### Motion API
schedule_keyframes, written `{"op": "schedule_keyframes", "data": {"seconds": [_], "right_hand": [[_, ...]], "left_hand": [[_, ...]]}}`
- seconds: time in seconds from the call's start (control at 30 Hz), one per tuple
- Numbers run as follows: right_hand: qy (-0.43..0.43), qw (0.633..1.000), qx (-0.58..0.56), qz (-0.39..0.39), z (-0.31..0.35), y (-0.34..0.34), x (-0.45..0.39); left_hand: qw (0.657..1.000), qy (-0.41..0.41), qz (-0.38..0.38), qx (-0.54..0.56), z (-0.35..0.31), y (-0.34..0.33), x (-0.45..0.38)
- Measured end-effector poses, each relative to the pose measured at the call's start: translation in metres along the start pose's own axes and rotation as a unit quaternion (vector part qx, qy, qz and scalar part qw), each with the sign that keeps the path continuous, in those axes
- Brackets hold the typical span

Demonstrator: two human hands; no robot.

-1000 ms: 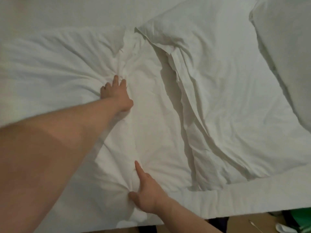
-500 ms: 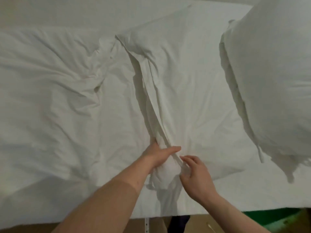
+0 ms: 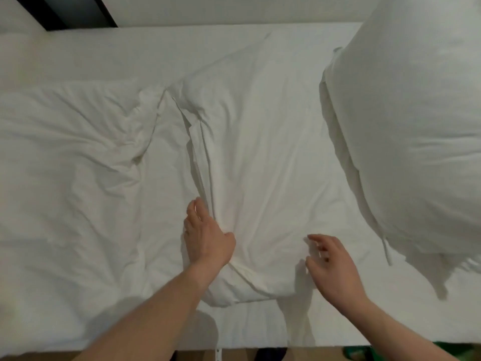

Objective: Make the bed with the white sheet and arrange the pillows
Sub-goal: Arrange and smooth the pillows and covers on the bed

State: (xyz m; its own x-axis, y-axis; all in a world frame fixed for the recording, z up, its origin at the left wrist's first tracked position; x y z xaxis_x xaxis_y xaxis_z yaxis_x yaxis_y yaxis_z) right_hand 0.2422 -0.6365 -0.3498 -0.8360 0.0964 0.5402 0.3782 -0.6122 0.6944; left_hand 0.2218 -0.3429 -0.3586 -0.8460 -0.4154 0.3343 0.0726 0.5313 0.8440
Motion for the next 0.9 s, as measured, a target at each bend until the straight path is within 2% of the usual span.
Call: {"op": "schedule_keyframes", "data": {"seconds": [0.03, 0.07, 0.13, 0.17, 0.27, 0.33, 0.43, 0.53, 0.57, 0.6, 0.63, 0.7, 0.77, 0.8, 0.83, 0.9], "right_hand": [[-0.015, 0.999, 0.005, -0.038, -0.010, 0.014, -0.013], [-0.034, 0.998, 0.008, -0.061, -0.021, 0.026, -0.027], [-0.108, 0.993, 0.011, -0.043, -0.046, 0.039, -0.052], [-0.148, 0.989, 0.013, -0.009, -0.059, 0.040, -0.061], [-0.178, 0.981, 0.004, 0.071, -0.083, 0.024, -0.073], [-0.161, 0.983, 0.039, 0.084, -0.088, 0.008, -0.073], [-0.107, 0.990, 0.085, 0.036, -0.079, 0.000, -0.072], [0.021, 0.993, 0.110, -0.037, -0.055, 0.021, -0.083], [0.060, 0.990, 0.115, -0.048, -0.043, 0.028, -0.087], [0.085, 0.989, 0.115, -0.041, -0.036, 0.028, -0.094], [0.094, 0.989, 0.116, -0.022, -0.027, 0.026, -0.098], [0.088, 0.988, 0.126, 0.021, -0.016, 0.012, -0.105], [0.060, 0.982, 0.171, 0.055, -0.015, -0.008, -0.104], [0.046, 0.977, 0.198, 0.065, -0.019, -0.017, -0.101], [0.035, 0.973, 0.217, 0.068, -0.023, -0.025, -0.097], [0.022, 0.971, 0.229, 0.063, -0.031, -0.032, -0.089]], "left_hand": [[0.993, -0.095, -0.059, -0.023, -0.022, 0.009, 0.002], [0.979, -0.185, -0.086, -0.029, -0.041, 0.011, 0.006], [0.949, -0.308, -0.037, -0.049, -0.067, -0.007, 0.021], [0.940, -0.331, 0.015, -0.074, -0.072, -0.025, 0.031], [0.932, -0.283, 0.156, -0.163, -0.054, -0.089, 0.051], [0.907, -0.292, 0.197, -0.230, -0.045, -0.116, 0.060], [0.841, -0.319, 0.307, -0.310, -0.045, -0.134, 0.068], [0.785, -0.339, 0.380, -0.353, -0.038, -0.134, 0.069], [0.777, -0.339, 0.400, -0.349, -0.035, -0.132, 0.065], [0.783, -0.344, 0.405, -0.323, -0.039, -0.125, 0.058], [0.807, -0.357, 0.380, -0.279, -0.048, -0.114, 0.047], [0.869, -0.396, 0.219, -0.199, -0.073, -0.082, 0.009], [0.912, -0.353, 0.052, -0.201, -0.085, -0.048, -0.038], [0.929, -0.304, 0.024, -0.207, -0.083, -0.037, -0.062], [0.944, -0.253, 0.029, -0.209, -0.077, -0.032, -0.083], [0.955, -0.179, 0.081, -0.223, -0.066, -0.032, -0.112]]}}
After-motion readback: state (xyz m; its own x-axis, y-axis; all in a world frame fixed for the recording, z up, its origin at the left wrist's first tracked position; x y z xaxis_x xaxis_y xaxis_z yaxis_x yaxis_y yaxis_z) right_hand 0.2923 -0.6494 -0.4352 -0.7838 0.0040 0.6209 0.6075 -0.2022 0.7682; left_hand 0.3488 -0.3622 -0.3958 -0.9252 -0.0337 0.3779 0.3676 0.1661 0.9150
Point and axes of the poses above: each hand's wrist, its own x-axis away from the middle knuckle, its own y-axis out of the back of the hand, z = x × y, the point moved 5 cm from there along -x, towards the middle knuckle, and after that the axes turned 12 degrees about -y, right-handed, at the moved point
